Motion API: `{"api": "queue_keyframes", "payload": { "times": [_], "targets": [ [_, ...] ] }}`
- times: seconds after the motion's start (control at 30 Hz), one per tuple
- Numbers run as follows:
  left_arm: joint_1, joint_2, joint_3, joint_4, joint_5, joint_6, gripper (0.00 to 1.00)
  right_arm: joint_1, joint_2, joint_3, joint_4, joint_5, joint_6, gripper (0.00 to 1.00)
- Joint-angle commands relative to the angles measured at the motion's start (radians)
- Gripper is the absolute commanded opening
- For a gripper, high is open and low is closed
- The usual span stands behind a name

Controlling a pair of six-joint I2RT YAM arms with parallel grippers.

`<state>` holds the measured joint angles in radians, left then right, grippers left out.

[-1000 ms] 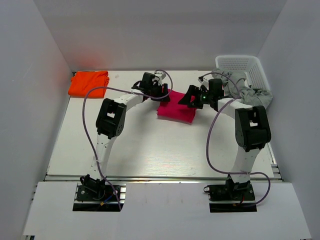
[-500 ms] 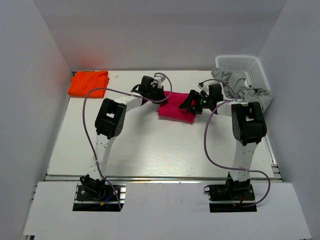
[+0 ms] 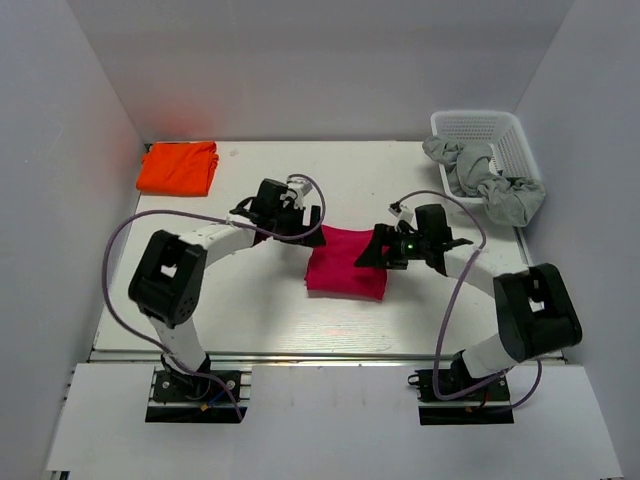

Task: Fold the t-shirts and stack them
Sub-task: Smooth out wrinkles on the folded tshirt

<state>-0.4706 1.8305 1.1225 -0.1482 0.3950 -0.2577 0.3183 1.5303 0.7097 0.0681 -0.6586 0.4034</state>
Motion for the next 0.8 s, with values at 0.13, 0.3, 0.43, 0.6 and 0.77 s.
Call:
{"api": "queue_keyframes", "payload": {
  "times": [0.13,0.3,0.43,0.6,0.77],
  "targets": [
    [0.001,-0.220,0.000,-0.058,-0.136,-0.018,1.00,0.001,-0.194,0.062,-0.013,0.017,-0.002,0.90],
    [-0.008,-0.189,0.013,0.044,0.014,-0.009,1.00,-0.001,-0.150,0.062,0.130,-0.047,0.083,0.90],
    [-0.019,-0.025,0.120,0.085,0.175,-0.020,1.00,-0.008,-0.050,0.082,0.229,-0.058,0.142,0.90],
    [-0.019,0.142,0.217,0.111,0.283,-0.061,0.98,-0.041,0.085,0.079,0.347,-0.015,0.204,0.90],
    [0.010,0.252,0.235,0.089,0.282,-0.070,0.96,-0.094,0.250,0.027,0.499,-0.013,0.313,0.90]
  ]
}}
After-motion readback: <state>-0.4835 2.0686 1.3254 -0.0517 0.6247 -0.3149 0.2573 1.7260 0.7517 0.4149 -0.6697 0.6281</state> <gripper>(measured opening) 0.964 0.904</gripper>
